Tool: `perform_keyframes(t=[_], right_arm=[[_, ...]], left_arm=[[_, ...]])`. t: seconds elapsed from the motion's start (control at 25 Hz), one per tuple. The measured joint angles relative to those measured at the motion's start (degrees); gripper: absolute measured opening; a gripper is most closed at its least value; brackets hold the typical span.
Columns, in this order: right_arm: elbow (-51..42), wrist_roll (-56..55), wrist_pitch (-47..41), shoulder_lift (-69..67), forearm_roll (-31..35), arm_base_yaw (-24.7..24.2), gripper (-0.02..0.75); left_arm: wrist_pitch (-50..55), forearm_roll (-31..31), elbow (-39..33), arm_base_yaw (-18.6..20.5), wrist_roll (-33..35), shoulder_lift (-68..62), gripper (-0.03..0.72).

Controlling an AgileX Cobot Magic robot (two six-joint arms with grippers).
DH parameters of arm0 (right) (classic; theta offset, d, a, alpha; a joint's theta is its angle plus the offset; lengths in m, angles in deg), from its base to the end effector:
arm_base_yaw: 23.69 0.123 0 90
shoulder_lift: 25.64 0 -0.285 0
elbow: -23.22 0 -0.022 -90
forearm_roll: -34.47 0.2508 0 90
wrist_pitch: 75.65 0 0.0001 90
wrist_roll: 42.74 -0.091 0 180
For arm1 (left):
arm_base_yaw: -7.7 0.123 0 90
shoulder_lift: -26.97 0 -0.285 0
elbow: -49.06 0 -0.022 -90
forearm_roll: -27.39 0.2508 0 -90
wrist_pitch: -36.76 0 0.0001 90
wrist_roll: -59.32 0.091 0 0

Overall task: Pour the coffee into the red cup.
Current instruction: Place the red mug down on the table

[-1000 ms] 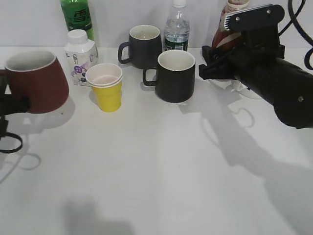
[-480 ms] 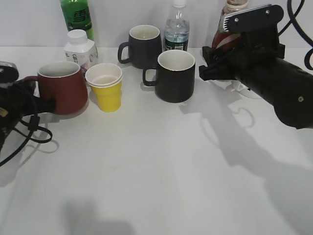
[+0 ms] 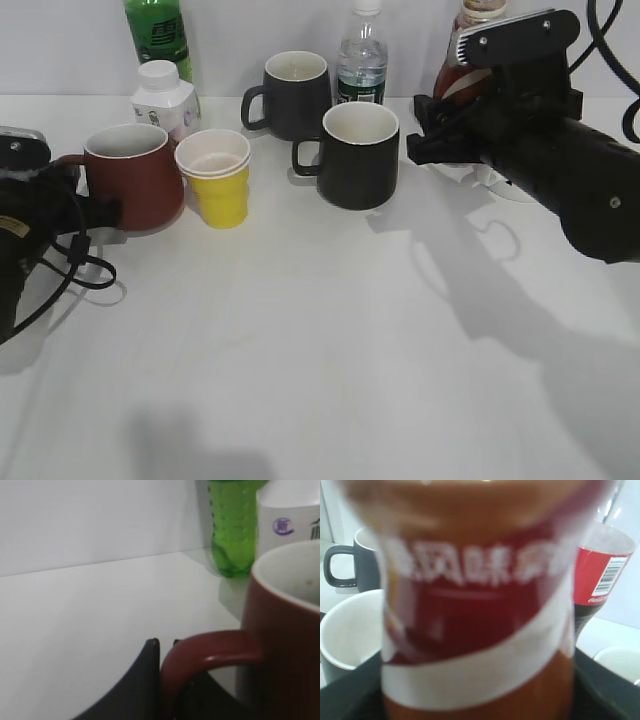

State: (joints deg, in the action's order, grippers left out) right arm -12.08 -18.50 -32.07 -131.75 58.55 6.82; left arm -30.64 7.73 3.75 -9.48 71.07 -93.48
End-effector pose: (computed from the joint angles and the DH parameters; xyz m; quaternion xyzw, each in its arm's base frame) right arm 0.3047 0.1499 0.1986 -0.1539 0.7504 0.0261 0.6423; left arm 0.3071 -0.0654 0.1165 0.0384 0.7602 0.0458 0.6470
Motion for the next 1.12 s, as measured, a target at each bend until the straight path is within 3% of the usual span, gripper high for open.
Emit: perform_keyframes(t=[0.28,0.56,0.64,1.12], right_arm=[[0.00,0.04,0.00,0.00,0.00,0.00,0.502],[0.00,0.06,0.00,0.00,0.00,0.00,0.502],[0.00,0.06,0.00,-0.13,0.00,0.00,0.502],[-0.06,-1.46,0.18,-5.27,0.00,0.00,0.502]], left_arm=[[-1.65,-0.05,-2.10,0.04,-0.34,0.00,0.073],[-1.67,-0.16,-2.23,0.22,-0.34,0.00,0.290],[-1.67,-0.28,-2.30,0.22,-0.34,0.19,0.321],[-0.34,-0.03,-8.60,0.22,-0.41,6.79,0.340]])
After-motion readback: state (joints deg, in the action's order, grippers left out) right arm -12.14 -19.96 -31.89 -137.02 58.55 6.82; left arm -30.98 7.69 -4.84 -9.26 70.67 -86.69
